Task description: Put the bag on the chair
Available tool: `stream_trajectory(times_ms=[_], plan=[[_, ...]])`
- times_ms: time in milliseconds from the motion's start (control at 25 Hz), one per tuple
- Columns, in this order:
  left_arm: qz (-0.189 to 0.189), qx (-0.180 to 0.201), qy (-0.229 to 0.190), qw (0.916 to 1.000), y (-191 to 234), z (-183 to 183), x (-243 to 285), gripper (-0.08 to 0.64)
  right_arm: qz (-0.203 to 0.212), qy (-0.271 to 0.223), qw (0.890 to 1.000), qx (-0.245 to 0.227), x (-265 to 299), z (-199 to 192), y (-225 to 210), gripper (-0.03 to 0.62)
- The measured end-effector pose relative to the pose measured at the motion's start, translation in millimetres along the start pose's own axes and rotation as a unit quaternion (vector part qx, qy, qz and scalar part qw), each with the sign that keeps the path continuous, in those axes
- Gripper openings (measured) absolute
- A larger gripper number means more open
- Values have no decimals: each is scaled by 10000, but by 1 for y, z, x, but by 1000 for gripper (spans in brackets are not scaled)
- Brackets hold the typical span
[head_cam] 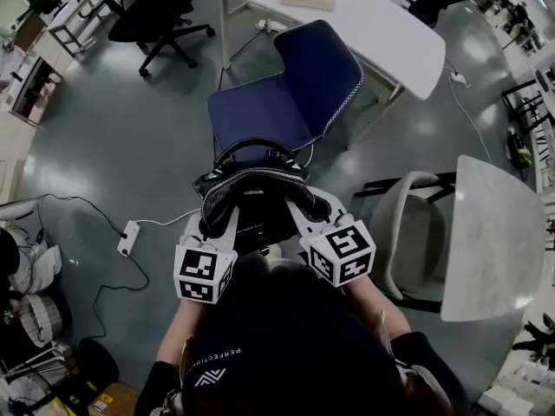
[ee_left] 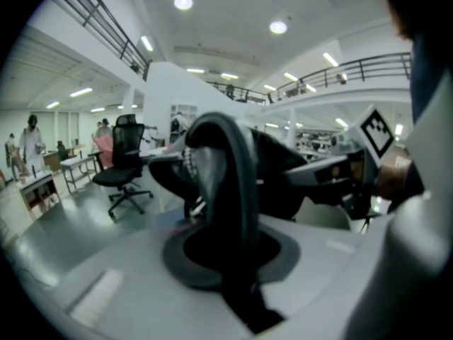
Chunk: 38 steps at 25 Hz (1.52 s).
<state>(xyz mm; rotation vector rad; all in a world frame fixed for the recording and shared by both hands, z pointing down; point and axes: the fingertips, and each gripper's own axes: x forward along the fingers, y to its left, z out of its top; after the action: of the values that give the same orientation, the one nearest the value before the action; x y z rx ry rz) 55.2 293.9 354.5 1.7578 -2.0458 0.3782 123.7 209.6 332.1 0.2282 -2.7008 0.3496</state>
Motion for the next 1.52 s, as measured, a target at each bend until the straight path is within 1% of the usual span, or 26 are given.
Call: stream_trajectory(times_ms=[240,520,720,960,1200,1520], plan=[[10,78,30,10000,6,10,19,51,-59,11,10000,63,9,7,-16,55],[-122,113,114,9998,24,12,50,52,-162,66,9997,170,34,8,-35,55],[-370,148,259,9989,43,15,81,52,-307,155,9990,294,58,9,-55,55],[-705,220,483,9961,71,27,129,52,-559,282,9961,623,95,15,-87,55],[-1067,315,728,9911,99,43,175,52,-843,352,9916,914,129,26,-117,55],[-1506,501,1010,9821,126,54,235,58,-1225,458,9829,1298,166,30,-155,55]])
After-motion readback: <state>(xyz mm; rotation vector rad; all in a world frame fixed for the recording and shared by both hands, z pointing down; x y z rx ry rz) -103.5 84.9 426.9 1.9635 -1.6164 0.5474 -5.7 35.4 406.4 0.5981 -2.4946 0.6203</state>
